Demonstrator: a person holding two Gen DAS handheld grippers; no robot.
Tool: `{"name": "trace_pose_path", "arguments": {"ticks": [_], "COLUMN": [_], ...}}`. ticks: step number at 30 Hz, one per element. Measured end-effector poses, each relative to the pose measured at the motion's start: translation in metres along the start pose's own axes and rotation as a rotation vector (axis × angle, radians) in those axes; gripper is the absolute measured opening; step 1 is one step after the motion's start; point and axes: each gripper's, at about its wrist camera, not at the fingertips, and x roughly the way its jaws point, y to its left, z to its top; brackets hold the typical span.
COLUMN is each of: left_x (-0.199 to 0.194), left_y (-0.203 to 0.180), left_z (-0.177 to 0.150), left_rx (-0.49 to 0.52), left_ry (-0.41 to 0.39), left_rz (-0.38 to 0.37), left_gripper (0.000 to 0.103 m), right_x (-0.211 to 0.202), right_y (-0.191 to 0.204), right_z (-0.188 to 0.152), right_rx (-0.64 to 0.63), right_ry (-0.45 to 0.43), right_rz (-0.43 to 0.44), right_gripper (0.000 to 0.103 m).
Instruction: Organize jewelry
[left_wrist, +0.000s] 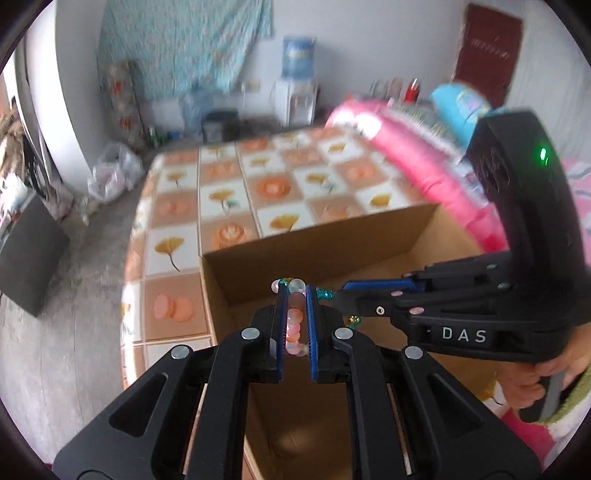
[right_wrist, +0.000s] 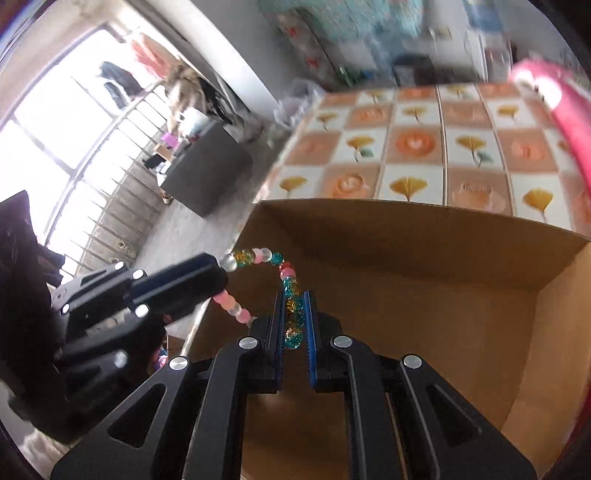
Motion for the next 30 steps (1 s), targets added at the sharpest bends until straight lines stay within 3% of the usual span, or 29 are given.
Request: {"name": "trace_pose_path", "arguments": {"ticks": [4,7,11,15,17,19,23,24,30], "left_x": [0.055,0.075,0.085,0.085,0.079,0.069,0.027,0.012,-0.08], "left_y": [0.007,0.01,0.004,-0.002,-0.003,-0.001,0.003,0.004,0.013], "left_z": [0.008,0.006,0.006,0.005,0.006,0.008,0.006,0.004,-0.042], "left_rx": [0.016,0.021,0.046,0.067,0.057,0.03,-0.012,-0.02,-0.095], "left_ry": [0.137,0.197,0.218,0.214,0.197,0.167,0.055,0.02,-0.169], "left_rz": [0.072,0.108,0.151,0.175,0.177,0.167,0.142,0.134,0.079], "left_gripper": [0.009,0.009,0.009,0.009,0.012,0.022,0.036,0.044,0.077], "right_x": [0.034,0.055,0.076,0.081,0.073,0.069,0.029,0.017,-0.087], "right_y": [-0.027,-0.044,-0.058,-0.053,-0.045,-0.037,-0.019,-0.015,0.013], "right_z": [0.012,0.017,0.018,0.018,0.018,0.02,0.017,0.014,-0.046], "right_rx": [0.091,0.164,0.224,0.199,0.167,0.095,0.047,0.032,-0.094], "right_ry": [0.077,0.137,0.207,0.221,0.197,0.168,0.059,0.027,-0.228], "right_rz": [0.006,0.011,0.024,-0.017,-0.065,-0.109,-0.097,-0.091,-0.044], "right_gripper": [0.01,0.01,0.01,0.012,0.013,0.017,0.019,0.019,0.045]}}
